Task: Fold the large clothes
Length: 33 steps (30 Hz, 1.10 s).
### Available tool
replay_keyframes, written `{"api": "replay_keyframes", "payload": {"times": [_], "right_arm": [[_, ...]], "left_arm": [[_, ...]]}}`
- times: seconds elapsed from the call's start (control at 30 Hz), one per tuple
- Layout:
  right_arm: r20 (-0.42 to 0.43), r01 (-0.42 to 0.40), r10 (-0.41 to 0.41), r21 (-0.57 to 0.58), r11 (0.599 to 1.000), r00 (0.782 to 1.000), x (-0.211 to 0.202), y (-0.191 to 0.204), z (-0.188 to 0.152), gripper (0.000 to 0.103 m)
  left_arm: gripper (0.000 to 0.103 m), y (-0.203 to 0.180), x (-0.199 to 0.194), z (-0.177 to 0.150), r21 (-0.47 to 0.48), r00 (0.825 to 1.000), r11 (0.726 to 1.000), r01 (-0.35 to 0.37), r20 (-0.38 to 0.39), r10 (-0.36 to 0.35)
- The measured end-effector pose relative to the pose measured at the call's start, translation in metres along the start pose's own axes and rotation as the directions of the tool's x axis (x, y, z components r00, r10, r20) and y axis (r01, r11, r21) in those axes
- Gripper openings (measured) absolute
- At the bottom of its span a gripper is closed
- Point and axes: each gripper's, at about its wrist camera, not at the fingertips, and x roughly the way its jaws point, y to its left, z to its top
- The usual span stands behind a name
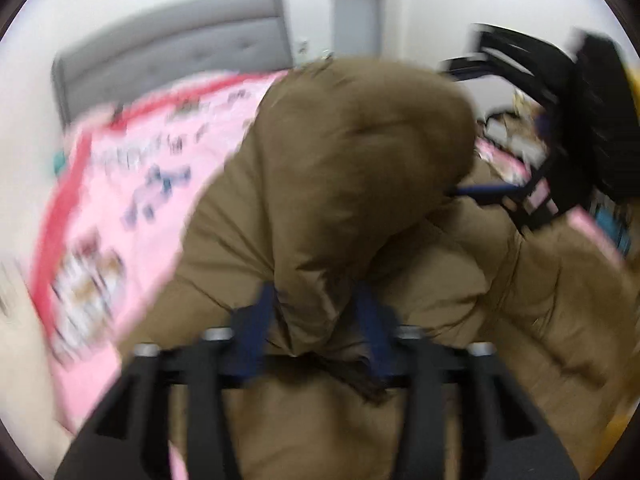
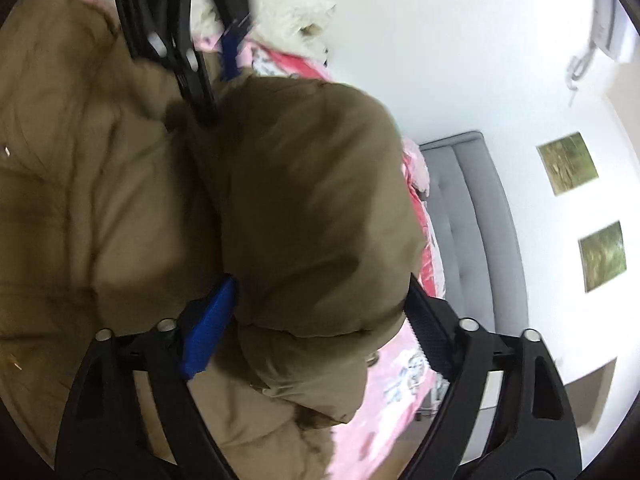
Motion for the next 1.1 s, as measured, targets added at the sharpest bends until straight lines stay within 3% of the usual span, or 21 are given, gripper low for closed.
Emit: {"api": "replay_keyframes", "payload": {"times": [0.03, 0.07, 0.13, 0.2, 0.3, 0.37, 0.43, 0.47, 0.57, 0.6, 0.67, 0.77, 0.8, 0.9, 1.0, 1.1], "right_arm": [[-0.002, 0.001, -0.001, -0.003, 1.0, 1.0, 0.002, -0.003, -0.001, 0.057], [-0.004, -0.008, 0.008, 0.005, 1.0, 1.0, 0.003, -0.008, -0.004, 0.054], [-0.007, -0.066, 0.066, 0.037, 0.997, 0.998, 0.006, -0.02, -0.008, 0.04], [-0.019, -0.101, 0.102, 0.055, 0.993, 0.995, 0.009, -0.026, -0.01, 0.037], [-0.017, -0.164, 0.167, 0.118, 0.979, 0.986, 0.008, -0.034, -0.01, 0.036], [-0.01, -0.204, 0.209, 0.181, 0.962, 0.978, 0.007, -0.04, -0.007, 0.034], [-0.005, -0.226, 0.233, 0.221, 0.949, 0.973, 0.007, -0.046, -0.012, 0.031], [-0.001, -0.243, 0.25, 0.235, 0.941, 0.968, 0.006, -0.048, -0.013, 0.028], [0.01, -0.226, 0.231, 0.249, 0.942, 0.973, -0.003, -0.049, -0.013, 0.021], [0.023, -0.192, 0.192, 0.231, 0.954, 0.981, -0.011, -0.044, -0.008, 0.021], [0.041, -0.164, 0.159, 0.203, 0.965, 0.986, -0.023, -0.033, -0.01, 0.02], [0.042, -0.185, 0.18, 0.193, 0.964, 0.983, -0.037, -0.007, -0.017, 0.02], [0.032, -0.217, 0.215, 0.193, 0.957, 0.976, -0.04, 0.006, -0.019, 0.02], [0.007, -0.275, 0.28, 0.208, 0.939, 0.96, -0.036, 0.033, -0.021, 0.02], [-0.017, -0.286, 0.304, 0.293, 0.912, 0.952, -0.025, 0.045, -0.024, 0.021], [-0.047, -0.246, 0.276, 0.325, 0.913, 0.96, -0.017, 0.047, -0.023, 0.026]], "left_arm": [[0.086, -0.003, -0.008, 0.006, 0.077, 0.998, 0.996, -0.051, 0.037, 0.048], [0.09, -0.006, -0.016, 0.012, 0.152, 0.992, 0.983, -0.101, 0.092, 0.088], [0.09, -0.008, -0.022, 0.027, 0.243, 0.985, 0.96, -0.136, 0.132, 0.106], [0.09, -0.006, -0.009, 0.048, 0.306, 0.995, 0.947, -0.096, 0.058, 0.082], [0.089, -0.011, 0.014, 0.064, 0.411, 0.998, 0.91, -0.056, 0.017, 0.054], [0.074, -0.012, 0.027, 0.072, 0.42, 0.999, 0.908, 0.012, -0.04, 0.005], [0.037, -0.02, 0.039, 0.076, 0.458, 0.994, 0.887, 0.064, -0.103, -0.018], [0.03, -0.025, 0.041, 0.075, 0.495, 0.994, 0.867, 0.057, -0.106, -0.005], [0.02, -0.047, 0.03, 0.063, 0.598, 0.997, 0.802, 0.0, -0.06, 0.044], [0.02, -0.052, 0.021, 0.057, 0.611, 0.998, 0.791, -0.023, -0.03, 0.052], [0.02, -0.06, 0.005, 0.041, 0.602, 0.999, 0.798, -0.031, -0.005, 0.043], [0.02, -0.079, -0.006, 0.012, 0.653, 0.999, 0.756, -0.042, 0.005, 0.052], [0.02, -0.088, -0.005, -0.001, 0.648, 0.999, 0.761, -0.016, -0.024, 0.042], [0.021, -0.101, 0.006, -0.026, 0.56, 0.996, 0.828, 0.036, -0.089, 0.017], [0.022, -0.104, 0.019, -0.04, 0.479, 0.995, 0.878, 0.007, -0.091, 0.042], [0.022, -0.106, 0.027, -0.05, 0.433, 0.994, 0.901, -0.041, -0.075, 0.082]]}}
